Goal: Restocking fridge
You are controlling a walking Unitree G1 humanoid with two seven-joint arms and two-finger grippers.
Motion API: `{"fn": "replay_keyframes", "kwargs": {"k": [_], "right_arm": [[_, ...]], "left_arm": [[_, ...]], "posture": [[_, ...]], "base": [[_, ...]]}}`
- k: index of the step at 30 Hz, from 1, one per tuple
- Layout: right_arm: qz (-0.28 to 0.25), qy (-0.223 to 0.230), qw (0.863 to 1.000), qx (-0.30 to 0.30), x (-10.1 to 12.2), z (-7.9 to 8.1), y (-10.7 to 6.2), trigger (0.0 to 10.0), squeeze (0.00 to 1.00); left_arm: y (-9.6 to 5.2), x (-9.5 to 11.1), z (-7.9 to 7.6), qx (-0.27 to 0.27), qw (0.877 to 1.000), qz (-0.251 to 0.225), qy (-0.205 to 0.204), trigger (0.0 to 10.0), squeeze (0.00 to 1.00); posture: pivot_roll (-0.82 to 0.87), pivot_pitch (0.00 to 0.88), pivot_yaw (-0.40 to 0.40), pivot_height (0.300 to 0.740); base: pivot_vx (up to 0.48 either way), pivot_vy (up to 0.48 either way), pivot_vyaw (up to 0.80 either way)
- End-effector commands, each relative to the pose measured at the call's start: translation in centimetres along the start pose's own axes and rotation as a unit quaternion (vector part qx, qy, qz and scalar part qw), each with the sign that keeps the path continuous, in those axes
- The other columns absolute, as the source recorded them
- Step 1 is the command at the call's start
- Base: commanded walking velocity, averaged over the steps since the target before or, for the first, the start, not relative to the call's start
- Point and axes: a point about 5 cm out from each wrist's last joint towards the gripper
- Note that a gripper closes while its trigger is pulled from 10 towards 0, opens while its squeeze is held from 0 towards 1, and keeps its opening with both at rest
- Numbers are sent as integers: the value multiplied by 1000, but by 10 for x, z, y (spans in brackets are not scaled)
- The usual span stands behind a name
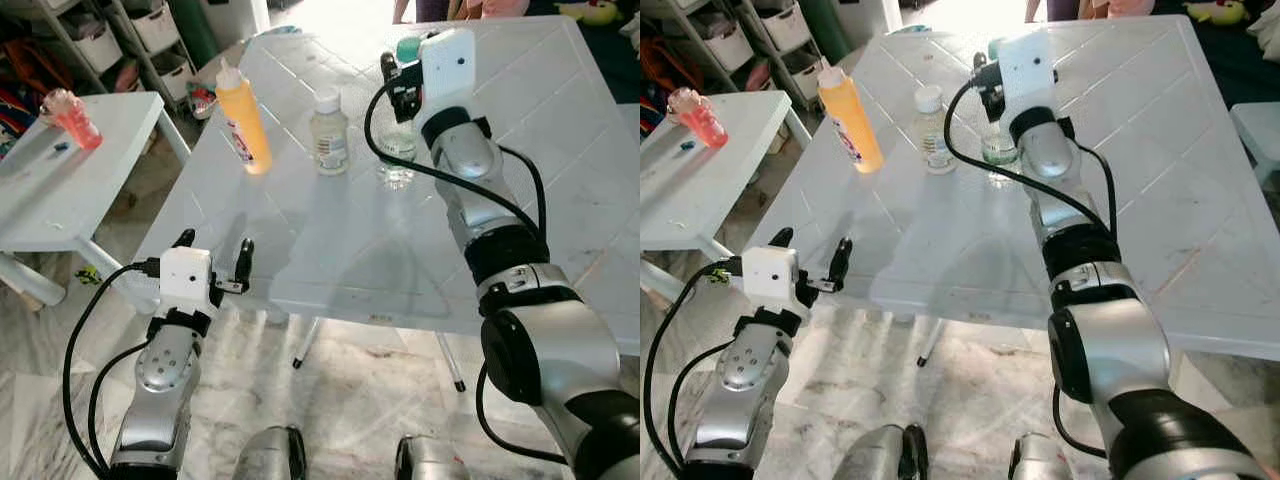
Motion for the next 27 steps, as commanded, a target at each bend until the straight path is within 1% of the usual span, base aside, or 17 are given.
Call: {"fn": "replay_keyframes", "kwargs": {"k": [1,5,10,17,20,22,24,25,26,27], "right_arm": [[-4,-5,1000,13,5,5,4,0,0],[2,-13,1000,22,4,7,6,0,0],[3,-16,1000,23,4,7,7,0,0],[17,-21,999,20,0,6,4,0,0],[35,-15,999,15,-7,5,-3,0,0],[38,-16,999,15,-9,5,-5,0,0],[54,1,999,8,-13,6,-10,0,0],[62,4,998,7,-14,6,-12,824,0],[67,-3,998,11,-15,7,-16,627,0],[67,-3,998,11,-15,7,-16,627,0]], "left_arm": [[-2,-6,3,6,1000,17,5,10000,0],[1,-7,1,6,1000,17,4,10000,0],[1,-7,1,5,1000,17,4,10000,0],[2,-8,-1,2,1000,18,5,10000,0],[3,-8,-2,3,1000,19,3,10000,0],[3,-8,-2,3,1000,19,3,10000,0],[3,-9,-3,3,1000,20,1,10000,0],[3,-9,-4,2,1000,20,1,10000,0],[4,-9,-5,1,1000,21,1,10000,0],[4,-9,-5,1,1000,21,1,10000,0]], "posture": [[106,114,120,740],[107,111,118,740],[107,109,120,740],[101,106,117,740],[96,104,114,740],[95,105,113,740],[91,105,112,740],[89,105,112,740],[84,102,110,740],[84,102,110,740]], "base": [[0,0,0],[0,0,0],[0,0,0],[0,0,0],[0,0,0],[0,0,0],[0,0,0],[0,0,0],[0,0,0],[0,0,0]]}}
Point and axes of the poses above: a point about 5 cm out from each wrist's last joint towards the gripper, its own y axis pointing out of the wrist towards the gripper, its own x axis along the axis of the wrist's last joint, z = x × y, and after that the axes turned 1 degree about -y, right-handed
